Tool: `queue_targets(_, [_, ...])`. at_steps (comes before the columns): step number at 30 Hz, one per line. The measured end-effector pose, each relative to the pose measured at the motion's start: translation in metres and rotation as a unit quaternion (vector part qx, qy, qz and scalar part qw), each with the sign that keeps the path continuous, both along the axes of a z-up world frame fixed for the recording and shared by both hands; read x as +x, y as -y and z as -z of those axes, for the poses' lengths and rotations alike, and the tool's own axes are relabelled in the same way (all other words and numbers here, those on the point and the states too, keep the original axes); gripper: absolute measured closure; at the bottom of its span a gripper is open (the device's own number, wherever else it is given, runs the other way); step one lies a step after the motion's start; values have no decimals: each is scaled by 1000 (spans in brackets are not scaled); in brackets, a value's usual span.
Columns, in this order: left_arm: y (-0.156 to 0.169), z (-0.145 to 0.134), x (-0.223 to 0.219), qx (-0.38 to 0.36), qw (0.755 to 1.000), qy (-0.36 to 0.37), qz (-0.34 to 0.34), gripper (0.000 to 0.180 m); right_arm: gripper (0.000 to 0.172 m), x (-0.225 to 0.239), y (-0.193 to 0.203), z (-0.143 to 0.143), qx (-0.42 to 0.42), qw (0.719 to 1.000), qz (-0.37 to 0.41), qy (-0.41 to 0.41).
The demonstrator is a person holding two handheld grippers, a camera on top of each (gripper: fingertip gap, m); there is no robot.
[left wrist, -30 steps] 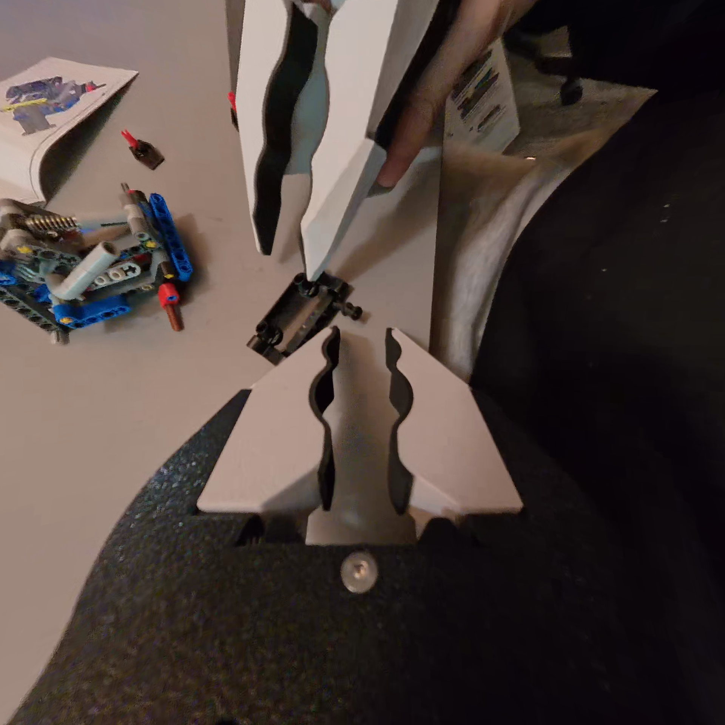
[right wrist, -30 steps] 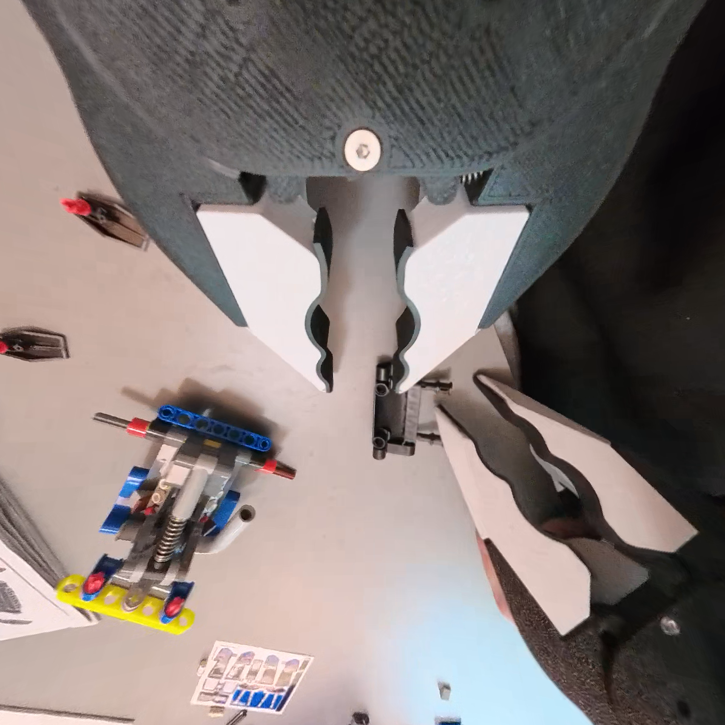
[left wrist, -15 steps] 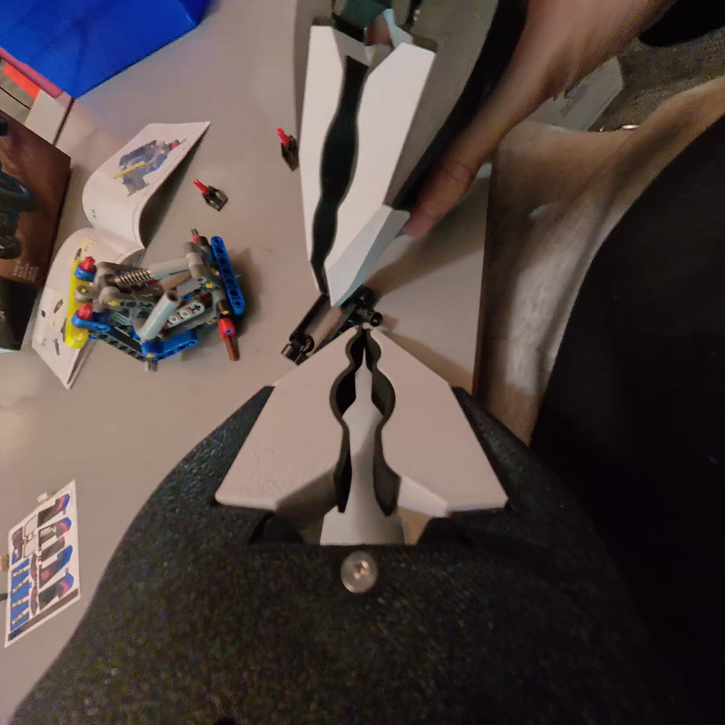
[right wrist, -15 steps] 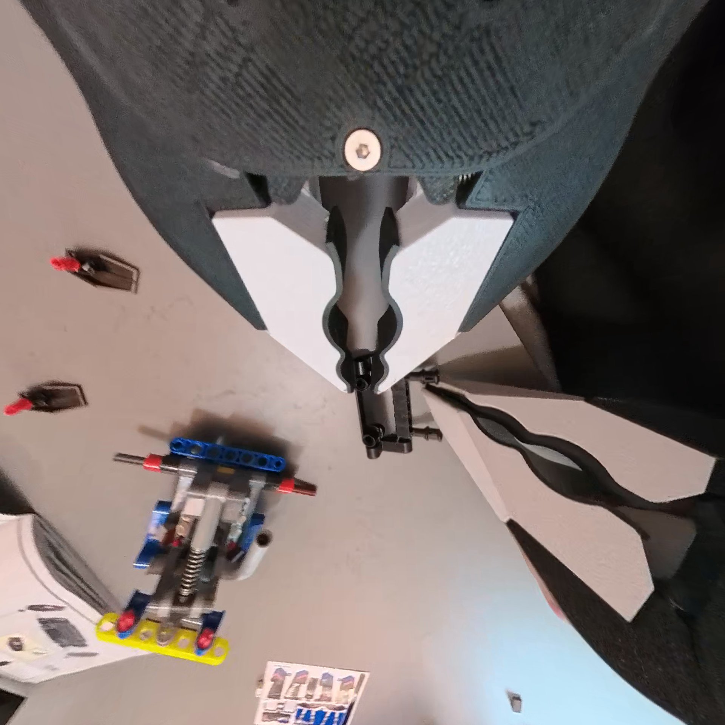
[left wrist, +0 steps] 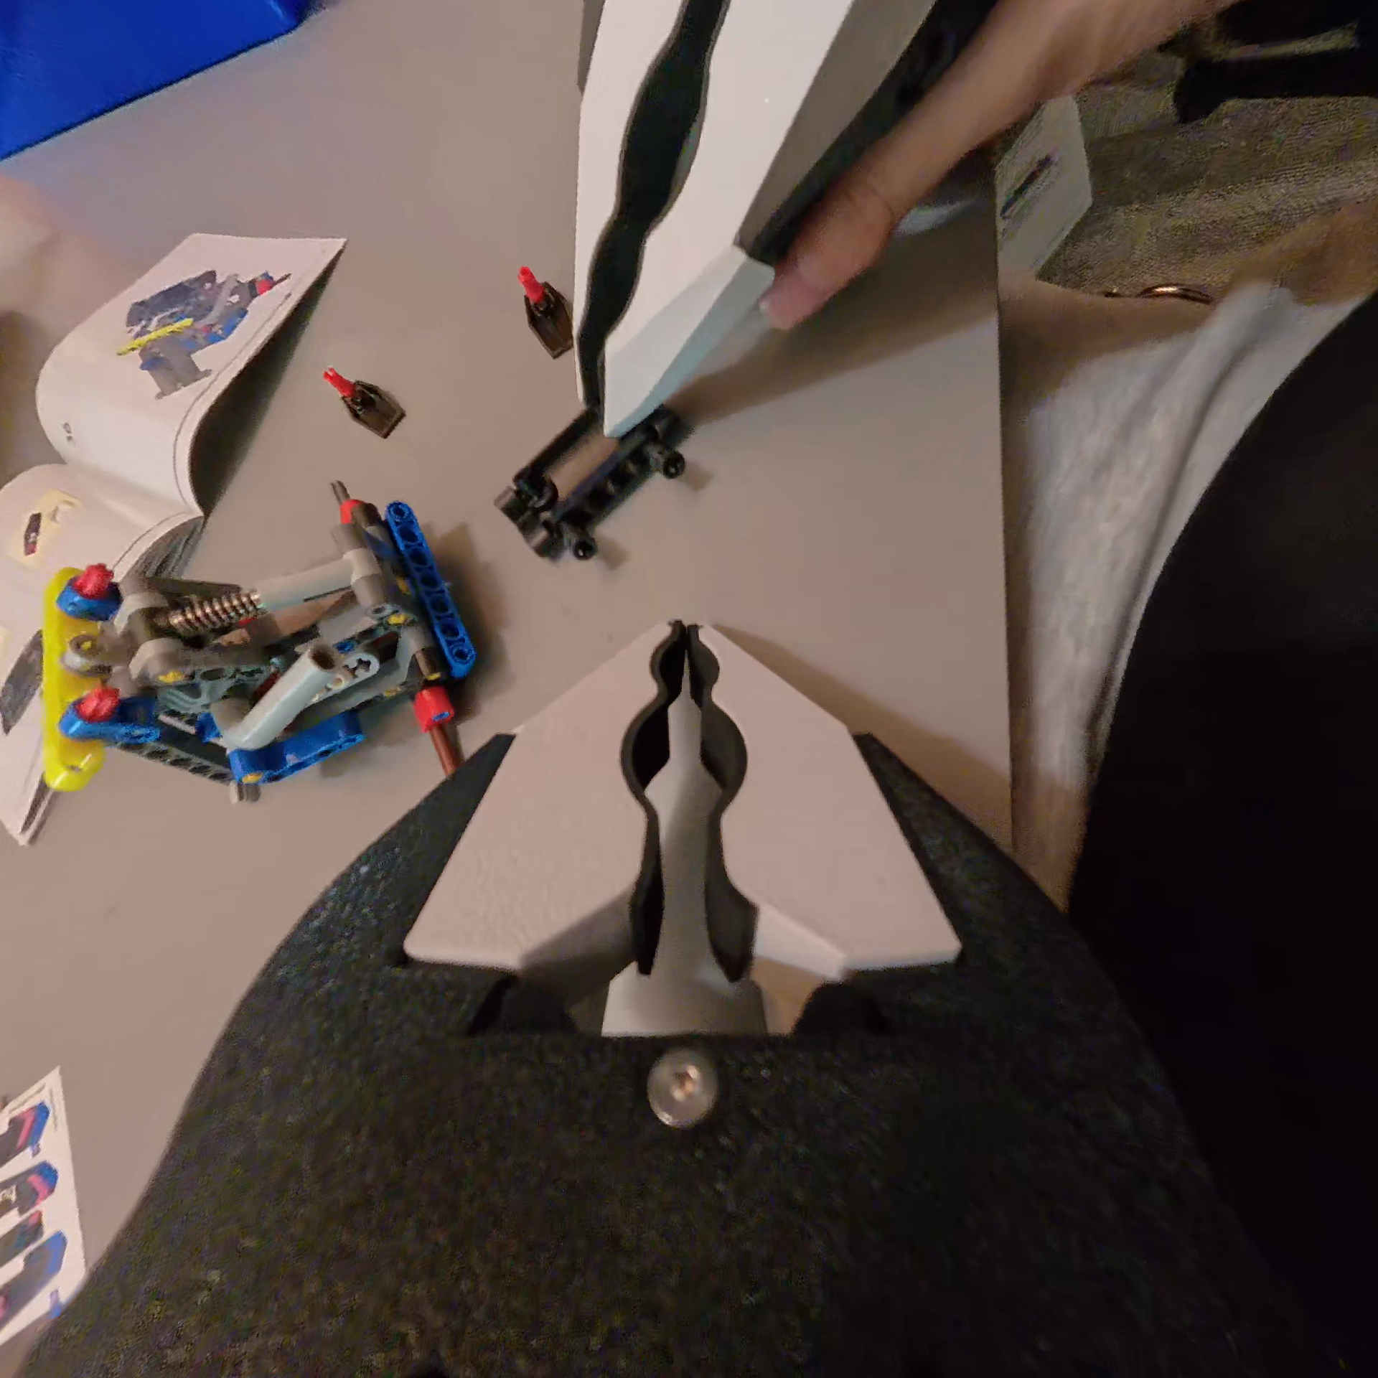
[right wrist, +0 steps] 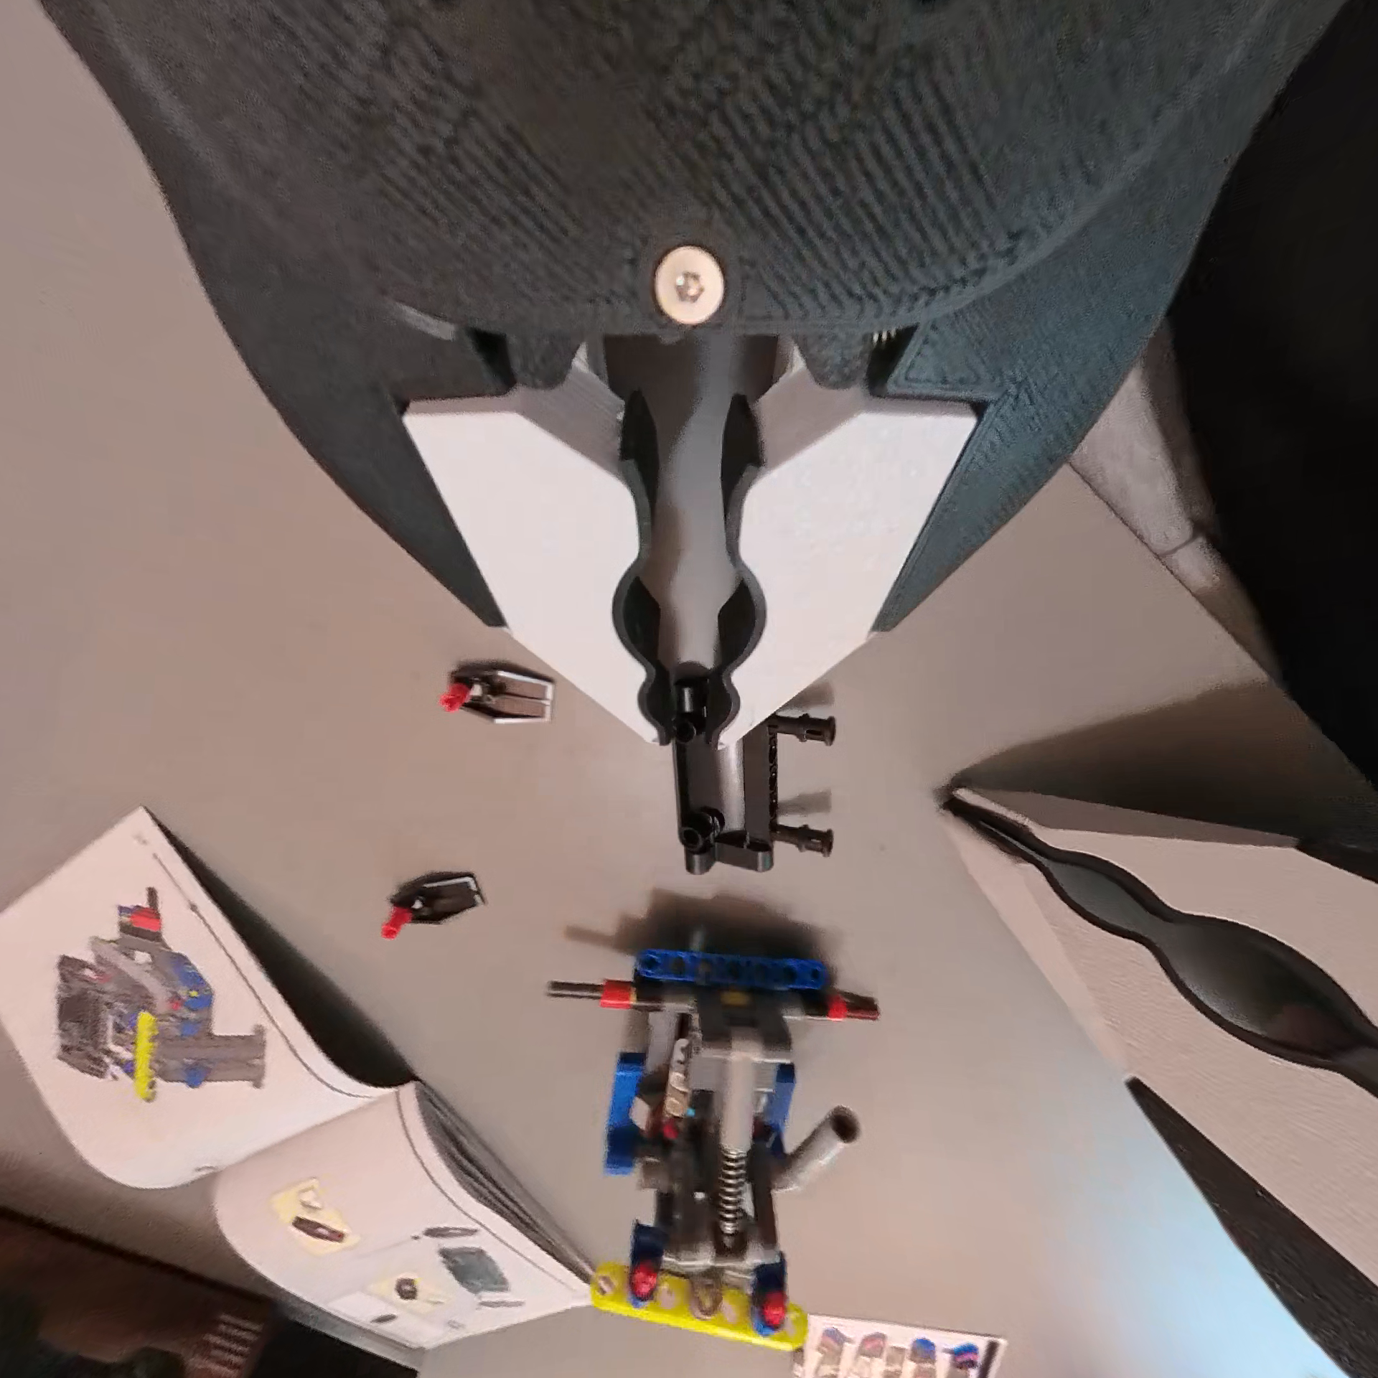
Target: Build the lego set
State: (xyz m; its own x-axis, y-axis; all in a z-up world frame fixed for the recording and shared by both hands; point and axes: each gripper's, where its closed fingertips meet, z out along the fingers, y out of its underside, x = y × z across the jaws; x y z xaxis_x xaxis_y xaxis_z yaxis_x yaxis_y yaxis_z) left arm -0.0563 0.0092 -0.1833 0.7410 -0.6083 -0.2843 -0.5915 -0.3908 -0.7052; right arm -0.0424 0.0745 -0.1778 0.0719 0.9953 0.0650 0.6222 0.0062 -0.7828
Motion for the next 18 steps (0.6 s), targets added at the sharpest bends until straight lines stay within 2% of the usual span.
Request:
queue_targets(6, [-7, 1, 2, -20, 999, 24, 36, 180, 165, -1, -4, 1, -29, 1000, -1, 10])
queue_targets(13, [-4, 1, 3, -84, 989, 94, 74, 180, 165, -10, 3, 1, -60, 998, -14, 15])
queue_targets(16, [1, 1, 1, -102, 984, 109, 95, 180, 140, -11, 10, -3, -61, 997, -45, 7])
queue_targets(18, [8, -2, -2, -113, 979, 127, 109, 179, 134, -7, 11, -19, -75, 995, -70, -14])
